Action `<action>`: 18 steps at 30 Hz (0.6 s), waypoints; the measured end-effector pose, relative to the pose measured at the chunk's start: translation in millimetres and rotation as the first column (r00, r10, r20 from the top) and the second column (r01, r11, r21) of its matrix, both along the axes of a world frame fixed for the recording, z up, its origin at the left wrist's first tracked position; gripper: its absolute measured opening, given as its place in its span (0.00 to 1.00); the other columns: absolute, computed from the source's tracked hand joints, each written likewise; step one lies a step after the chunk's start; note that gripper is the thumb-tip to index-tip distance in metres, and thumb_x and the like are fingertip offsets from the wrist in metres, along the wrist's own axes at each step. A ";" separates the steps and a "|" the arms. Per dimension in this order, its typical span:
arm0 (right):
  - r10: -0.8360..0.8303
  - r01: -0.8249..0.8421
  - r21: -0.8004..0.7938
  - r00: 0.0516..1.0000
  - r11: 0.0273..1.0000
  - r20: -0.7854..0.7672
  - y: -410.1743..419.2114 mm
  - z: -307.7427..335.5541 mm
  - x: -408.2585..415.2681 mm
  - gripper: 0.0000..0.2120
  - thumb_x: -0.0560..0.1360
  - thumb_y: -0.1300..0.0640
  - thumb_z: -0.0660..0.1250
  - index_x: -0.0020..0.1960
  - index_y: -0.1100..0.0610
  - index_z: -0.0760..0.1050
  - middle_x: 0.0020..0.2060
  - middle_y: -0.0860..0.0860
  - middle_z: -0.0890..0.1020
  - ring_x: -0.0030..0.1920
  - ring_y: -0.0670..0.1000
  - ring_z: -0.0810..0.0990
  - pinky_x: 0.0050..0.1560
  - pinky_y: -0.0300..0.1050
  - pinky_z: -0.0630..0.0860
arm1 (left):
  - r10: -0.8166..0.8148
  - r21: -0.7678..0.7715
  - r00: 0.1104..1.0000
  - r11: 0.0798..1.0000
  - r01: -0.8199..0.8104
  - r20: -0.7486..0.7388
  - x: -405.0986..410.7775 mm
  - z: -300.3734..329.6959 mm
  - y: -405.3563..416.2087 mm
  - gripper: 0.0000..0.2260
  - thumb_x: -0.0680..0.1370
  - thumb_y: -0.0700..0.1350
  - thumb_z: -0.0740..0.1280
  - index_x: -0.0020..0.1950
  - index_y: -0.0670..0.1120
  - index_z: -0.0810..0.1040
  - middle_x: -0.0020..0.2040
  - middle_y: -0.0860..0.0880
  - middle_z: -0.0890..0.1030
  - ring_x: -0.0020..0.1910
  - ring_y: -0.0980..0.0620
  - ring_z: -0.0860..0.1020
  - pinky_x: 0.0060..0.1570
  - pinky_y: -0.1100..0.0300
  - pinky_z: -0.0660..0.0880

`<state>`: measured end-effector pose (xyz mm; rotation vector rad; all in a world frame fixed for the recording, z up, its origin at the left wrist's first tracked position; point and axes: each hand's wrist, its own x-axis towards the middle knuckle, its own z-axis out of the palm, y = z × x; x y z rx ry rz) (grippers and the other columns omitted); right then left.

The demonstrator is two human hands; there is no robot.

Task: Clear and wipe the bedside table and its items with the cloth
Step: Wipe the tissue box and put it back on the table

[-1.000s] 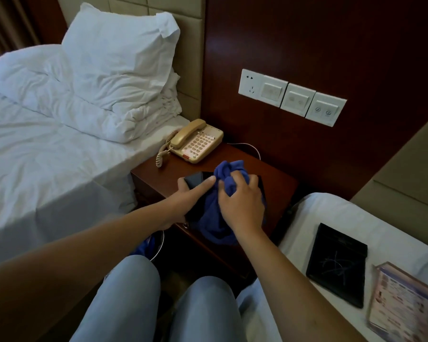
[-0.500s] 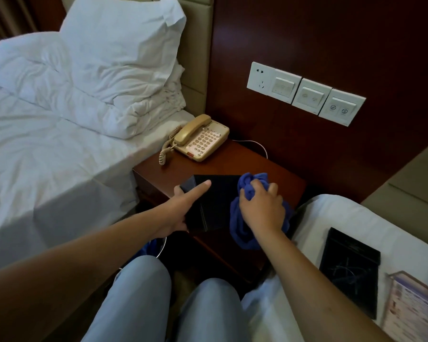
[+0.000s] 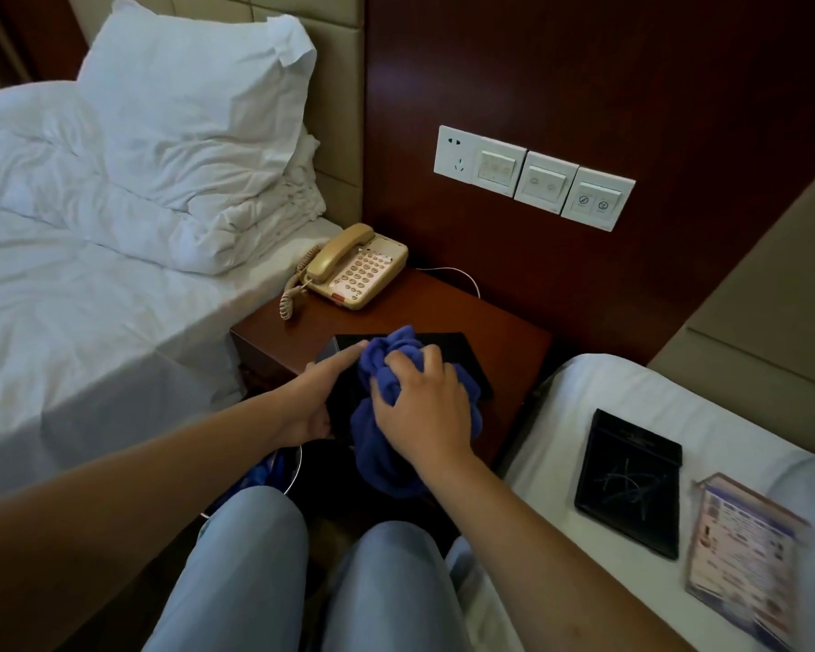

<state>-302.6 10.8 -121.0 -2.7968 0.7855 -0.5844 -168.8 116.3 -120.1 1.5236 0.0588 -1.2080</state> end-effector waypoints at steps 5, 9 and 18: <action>-0.151 0.151 0.011 0.987 0.988 -0.047 -57.3 -19.2 11.9 0.16 0.77 0.39 0.62 0.59 0.46 0.76 0.56 0.54 0.75 0.52 0.60 0.77 0.47 0.54 0.77 | -0.002 -0.009 1.000 1.000 0.002 0.026 4.4 6.3 5.9 0.42 0.66 0.53 0.83 0.72 0.57 0.62 0.61 0.41 0.84 0.55 0.39 0.85 0.56 0.38 0.81; -0.164 0.167 0.014 0.978 0.986 -0.127 -93.8 -29.3 38.8 0.13 0.78 0.41 0.61 0.57 0.46 0.75 0.56 0.54 0.75 0.52 0.61 0.77 0.48 0.54 0.76 | -0.006 0.006 0.999 1.000 0.007 -0.048 15.5 -13.2 7.9 0.35 0.67 0.55 0.80 0.71 0.51 0.74 0.59 0.43 0.86 0.55 0.42 0.86 0.52 0.47 0.83; -0.259 0.350 0.210 0.894 0.913 -0.365 -167.0 -37.9 100.4 0.17 0.79 0.41 0.55 0.59 0.48 0.74 0.54 0.56 0.78 0.47 0.59 0.77 0.44 0.51 0.71 | 0.019 -0.033 0.996 0.999 -0.022 -0.091 20.2 -20.9 6.9 0.30 0.71 0.53 0.78 0.70 0.52 0.74 0.59 0.44 0.86 0.54 0.42 0.86 0.47 0.48 0.83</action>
